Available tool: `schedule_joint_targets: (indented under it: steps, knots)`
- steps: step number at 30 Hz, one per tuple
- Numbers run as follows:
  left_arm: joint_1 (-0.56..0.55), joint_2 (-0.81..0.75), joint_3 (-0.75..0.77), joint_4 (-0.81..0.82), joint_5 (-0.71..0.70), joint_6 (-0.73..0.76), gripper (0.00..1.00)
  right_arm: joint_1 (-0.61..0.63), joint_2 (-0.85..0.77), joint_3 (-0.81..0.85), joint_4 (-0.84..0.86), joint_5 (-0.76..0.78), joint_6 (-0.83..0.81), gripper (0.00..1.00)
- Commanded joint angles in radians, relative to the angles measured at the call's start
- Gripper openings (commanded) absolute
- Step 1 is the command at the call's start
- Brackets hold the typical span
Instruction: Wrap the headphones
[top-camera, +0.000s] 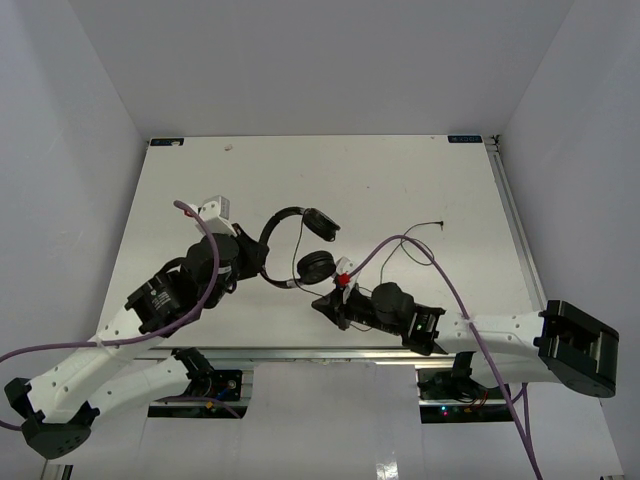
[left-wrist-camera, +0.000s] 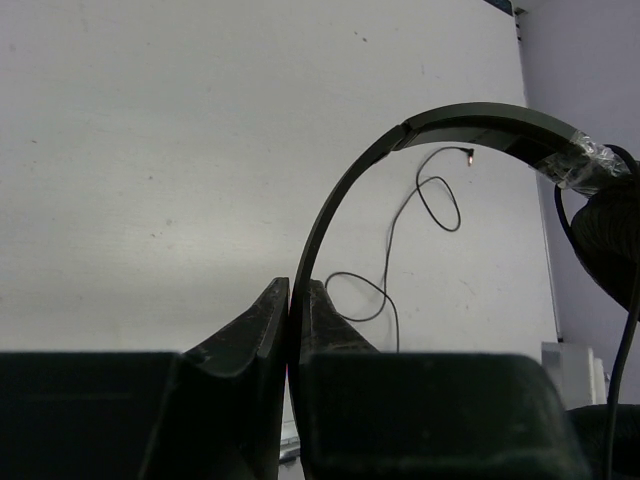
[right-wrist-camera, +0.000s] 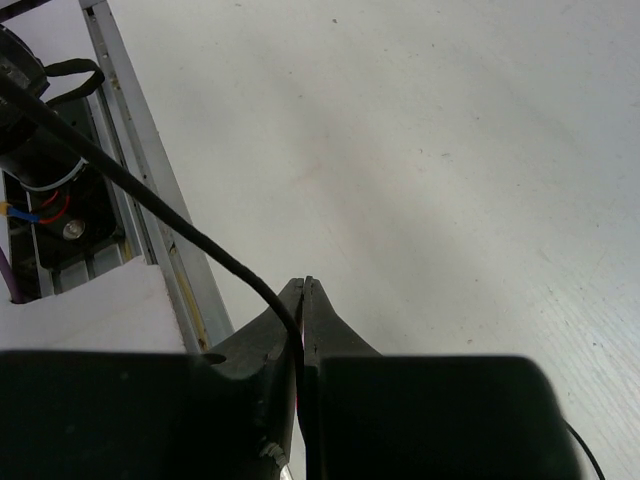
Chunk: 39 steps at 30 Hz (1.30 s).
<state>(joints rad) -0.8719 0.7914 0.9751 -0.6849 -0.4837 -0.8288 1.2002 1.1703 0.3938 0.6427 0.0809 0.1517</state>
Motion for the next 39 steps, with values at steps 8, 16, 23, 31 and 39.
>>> schedule_joint_targets:
  steps: [8,16,23,31,39]
  knots:
    - [0.005,-0.085,0.008,0.064,0.158,0.063,0.0,0.004,-0.015,-0.068,0.098,0.164,-0.038,0.08]
    - [0.005,-0.109,0.028,0.059,0.38,0.189,0.0,-0.054,-0.104,-0.077,0.062,0.203,-0.05,0.08]
    - [0.005,-0.098,0.039,0.049,0.568,0.324,0.0,-0.151,-0.175,-0.037,-0.011,0.168,-0.058,0.08]
    - [0.005,-0.059,0.038,-0.038,0.524,0.458,0.0,-0.242,-0.263,0.092,-0.2,0.17,-0.093,0.08]
    - [0.005,0.032,0.006,-0.062,0.433,0.511,0.0,-0.276,-0.32,0.219,-0.354,0.129,-0.145,0.09]
